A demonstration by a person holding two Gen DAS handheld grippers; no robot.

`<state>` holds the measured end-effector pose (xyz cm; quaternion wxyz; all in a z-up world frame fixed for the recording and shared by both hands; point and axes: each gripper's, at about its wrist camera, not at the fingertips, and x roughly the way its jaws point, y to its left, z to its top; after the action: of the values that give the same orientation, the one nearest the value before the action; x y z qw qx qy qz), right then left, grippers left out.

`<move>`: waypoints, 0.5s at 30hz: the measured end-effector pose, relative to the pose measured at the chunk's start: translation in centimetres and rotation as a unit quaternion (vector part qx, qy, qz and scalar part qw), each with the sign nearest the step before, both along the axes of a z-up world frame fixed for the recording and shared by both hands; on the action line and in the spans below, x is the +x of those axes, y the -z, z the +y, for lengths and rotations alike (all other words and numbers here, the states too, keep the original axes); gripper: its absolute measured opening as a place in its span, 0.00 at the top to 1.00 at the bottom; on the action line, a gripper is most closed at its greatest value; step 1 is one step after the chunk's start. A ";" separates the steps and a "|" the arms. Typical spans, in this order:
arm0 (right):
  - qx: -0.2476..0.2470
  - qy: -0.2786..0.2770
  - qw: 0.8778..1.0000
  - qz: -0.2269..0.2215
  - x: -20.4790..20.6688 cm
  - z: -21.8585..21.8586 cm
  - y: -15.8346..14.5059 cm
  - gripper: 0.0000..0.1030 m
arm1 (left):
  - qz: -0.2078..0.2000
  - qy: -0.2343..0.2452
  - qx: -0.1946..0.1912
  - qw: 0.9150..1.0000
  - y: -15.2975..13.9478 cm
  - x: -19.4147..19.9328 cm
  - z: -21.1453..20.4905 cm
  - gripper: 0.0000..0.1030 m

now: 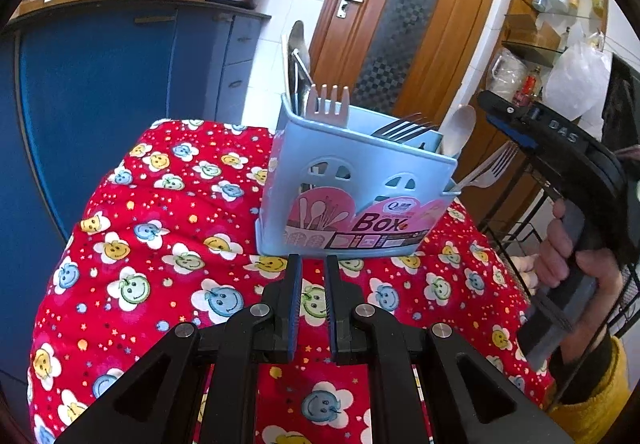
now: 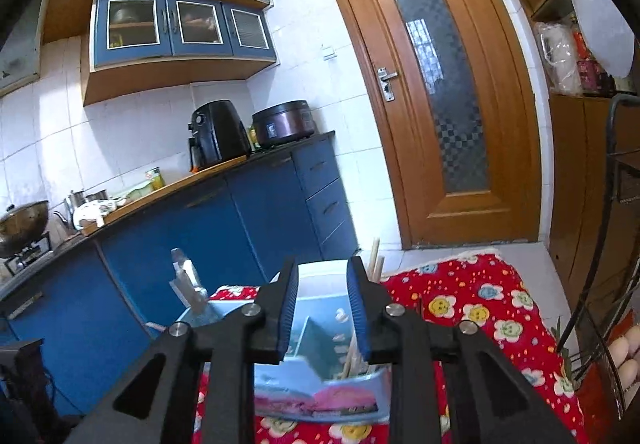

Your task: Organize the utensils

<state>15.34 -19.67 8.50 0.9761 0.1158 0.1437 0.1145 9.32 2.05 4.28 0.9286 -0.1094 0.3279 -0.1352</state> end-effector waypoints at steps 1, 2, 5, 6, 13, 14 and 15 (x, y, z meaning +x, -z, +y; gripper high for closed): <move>0.003 -0.004 1.000 0.001 -0.7 -0.1 -0.3 0.73 | -0.002 0.000 0.001 1.000 -0.2 -0.2 -0.1 0.90; 0.003 -0.007 1.000 0.004 -1.1 -0.2 -0.4 0.72 | -0.004 0.000 0.002 1.000 -0.3 -0.3 -0.1 0.90; 0.003 -0.017 1.000 0.014 -2.7 -0.3 -0.8 0.70 | -0.012 0.001 0.005 1.000 -0.9 -1.0 -0.2 0.90; 0.001 -0.019 1.000 0.018 -3.2 -0.2 -0.9 0.70 | -0.015 0.001 0.006 1.000 -1.1 -1.1 -0.3 0.90; -0.009 -0.021 0.999 0.032 -7.5 0.2 -0.1 0.59 | -0.033 -0.004 0.019 0.999 -2.2 -2.8 -0.7 0.90; -0.011 -0.020 0.999 0.034 -8.0 0.3 0.1 0.56 | -0.033 -0.005 0.020 0.999 -2.3 -3.0 -0.8 0.89; -0.014 -0.018 0.999 0.035 -8.5 0.4 0.4 0.55 | -0.034 -0.007 0.021 0.999 -2.3 -3.3 -0.8 0.82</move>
<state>6.82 -19.31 8.10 0.9698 0.1031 0.1813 0.1263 6.06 1.25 6.59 0.9420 -0.0876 0.2984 -0.1258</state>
